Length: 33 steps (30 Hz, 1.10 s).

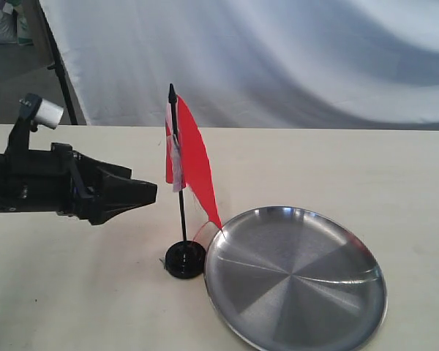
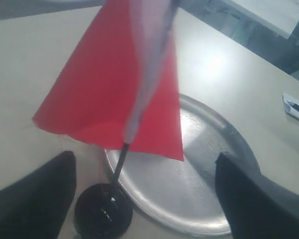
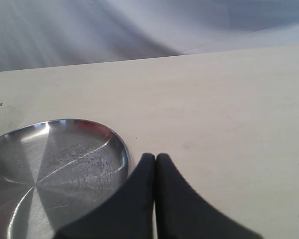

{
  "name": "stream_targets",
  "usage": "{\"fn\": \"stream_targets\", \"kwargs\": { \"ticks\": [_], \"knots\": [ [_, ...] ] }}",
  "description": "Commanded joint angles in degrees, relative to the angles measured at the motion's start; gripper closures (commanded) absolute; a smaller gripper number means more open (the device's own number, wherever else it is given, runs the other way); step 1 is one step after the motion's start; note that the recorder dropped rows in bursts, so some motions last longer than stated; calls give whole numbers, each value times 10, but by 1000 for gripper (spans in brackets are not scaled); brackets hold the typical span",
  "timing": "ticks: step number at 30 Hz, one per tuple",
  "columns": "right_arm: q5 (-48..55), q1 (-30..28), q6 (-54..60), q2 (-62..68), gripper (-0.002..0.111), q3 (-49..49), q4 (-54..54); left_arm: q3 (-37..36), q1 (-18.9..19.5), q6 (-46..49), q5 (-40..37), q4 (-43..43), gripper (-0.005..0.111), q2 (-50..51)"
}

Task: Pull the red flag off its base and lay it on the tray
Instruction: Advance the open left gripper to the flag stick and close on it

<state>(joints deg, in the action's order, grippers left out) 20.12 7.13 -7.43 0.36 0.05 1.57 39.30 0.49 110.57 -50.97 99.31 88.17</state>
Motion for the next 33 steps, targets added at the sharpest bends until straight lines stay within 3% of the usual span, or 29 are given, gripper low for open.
{"fn": "stream_targets", "kwargs": {
  "ticks": [1, 13, 24, 33],
  "knots": [
    [-3, -1, 1, -4, 109, -1, 4, 27, -23, -10, -1, 6, 35, 40],
    [-3, -1, 1, -4, 109, -1, 4, 83, -64, -10, 3, 6, 35, 85],
    [-3, -1, 1, -4, 109, -1, 4, 118, -64, -16, -10, 6, 35, 138],
    [-3, -1, 1, -4, 109, -1, 4, 144, -64, -1, -21, 6, 44, 161]
  ]
}}
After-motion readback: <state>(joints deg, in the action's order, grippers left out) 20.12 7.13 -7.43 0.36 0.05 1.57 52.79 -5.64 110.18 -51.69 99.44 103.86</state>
